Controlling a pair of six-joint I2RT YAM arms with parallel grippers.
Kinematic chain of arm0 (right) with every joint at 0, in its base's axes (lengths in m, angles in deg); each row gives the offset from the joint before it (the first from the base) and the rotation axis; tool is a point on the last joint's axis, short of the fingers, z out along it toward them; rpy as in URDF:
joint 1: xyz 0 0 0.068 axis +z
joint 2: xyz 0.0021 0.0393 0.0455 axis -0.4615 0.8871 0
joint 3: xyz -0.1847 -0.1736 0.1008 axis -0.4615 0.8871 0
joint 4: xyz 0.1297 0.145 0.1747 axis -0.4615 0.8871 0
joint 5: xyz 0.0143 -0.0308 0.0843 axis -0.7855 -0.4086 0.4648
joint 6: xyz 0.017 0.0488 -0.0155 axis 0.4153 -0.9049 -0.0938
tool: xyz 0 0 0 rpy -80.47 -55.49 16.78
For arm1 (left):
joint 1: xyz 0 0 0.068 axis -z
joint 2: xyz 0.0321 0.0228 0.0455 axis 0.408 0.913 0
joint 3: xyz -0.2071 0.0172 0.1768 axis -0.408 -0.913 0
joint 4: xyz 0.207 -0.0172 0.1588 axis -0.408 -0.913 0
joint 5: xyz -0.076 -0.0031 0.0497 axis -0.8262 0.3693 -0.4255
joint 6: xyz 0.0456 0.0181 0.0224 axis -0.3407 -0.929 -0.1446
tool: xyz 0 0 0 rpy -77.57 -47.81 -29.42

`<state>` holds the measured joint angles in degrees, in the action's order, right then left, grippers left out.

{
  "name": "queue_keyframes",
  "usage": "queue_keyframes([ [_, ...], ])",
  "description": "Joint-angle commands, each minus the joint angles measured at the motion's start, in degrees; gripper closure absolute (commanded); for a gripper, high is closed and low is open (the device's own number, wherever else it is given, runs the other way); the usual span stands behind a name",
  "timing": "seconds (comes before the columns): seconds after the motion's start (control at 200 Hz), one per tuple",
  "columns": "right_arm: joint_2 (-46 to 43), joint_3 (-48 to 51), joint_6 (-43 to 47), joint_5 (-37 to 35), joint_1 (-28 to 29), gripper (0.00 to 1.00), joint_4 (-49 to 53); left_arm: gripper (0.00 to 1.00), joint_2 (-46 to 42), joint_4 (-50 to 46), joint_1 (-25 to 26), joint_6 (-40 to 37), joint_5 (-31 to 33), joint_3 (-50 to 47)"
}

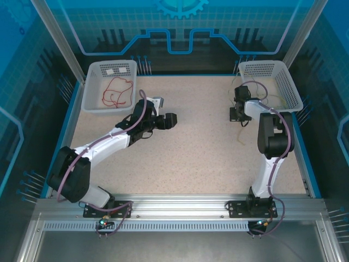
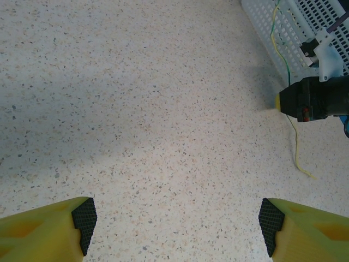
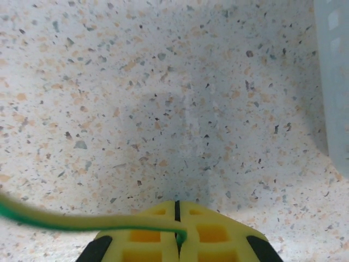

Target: Untangle the cables

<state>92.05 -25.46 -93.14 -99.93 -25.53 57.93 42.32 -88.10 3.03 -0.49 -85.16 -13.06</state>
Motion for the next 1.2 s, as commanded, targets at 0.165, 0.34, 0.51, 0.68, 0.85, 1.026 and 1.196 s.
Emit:
queue_keyframes([
  [0.165,-9.36,-2.03,4.82,-1.57,1.79,1.00,2.58,0.18,-2.71,-0.68,0.05,-0.55,0.58,-0.46],
  [0.34,-11.41,-5.38,7.17,-3.17,-0.74,1.00,4.38,0.19,-2.71,-0.42,0.13,-0.46,0.40,-0.36],
  [0.51,-7.77,-11.91,8.07,-1.87,-5.62,1.00,6.30,0.18,-2.64,-1.00,0.07,-0.46,0.05,-0.10],
  [0.68,-2.00,-18.07,9.46,3.16,-9.85,1.00,4.60,0.18,-3.04,-1.83,0.09,-0.77,0.22,0.09],
  [0.85,6.53,-29.11,10.19,6.03,-12.90,1.00,8.70,0.19,-3.32,-2.42,0.13,-0.81,0.28,0.08],
  [1.026,11.46,-36.54,12.87,5.45,-13.35,1.00,8.02,0.18,-3.32,-2.91,0.13,-0.80,0.58,0.23],
  [1.196,17.65,-43.40,13.93,4.94,-13.67,1.00,8.81,0.19,-2.60,-2.44,0.10,0.08,0.15,0.37],
])
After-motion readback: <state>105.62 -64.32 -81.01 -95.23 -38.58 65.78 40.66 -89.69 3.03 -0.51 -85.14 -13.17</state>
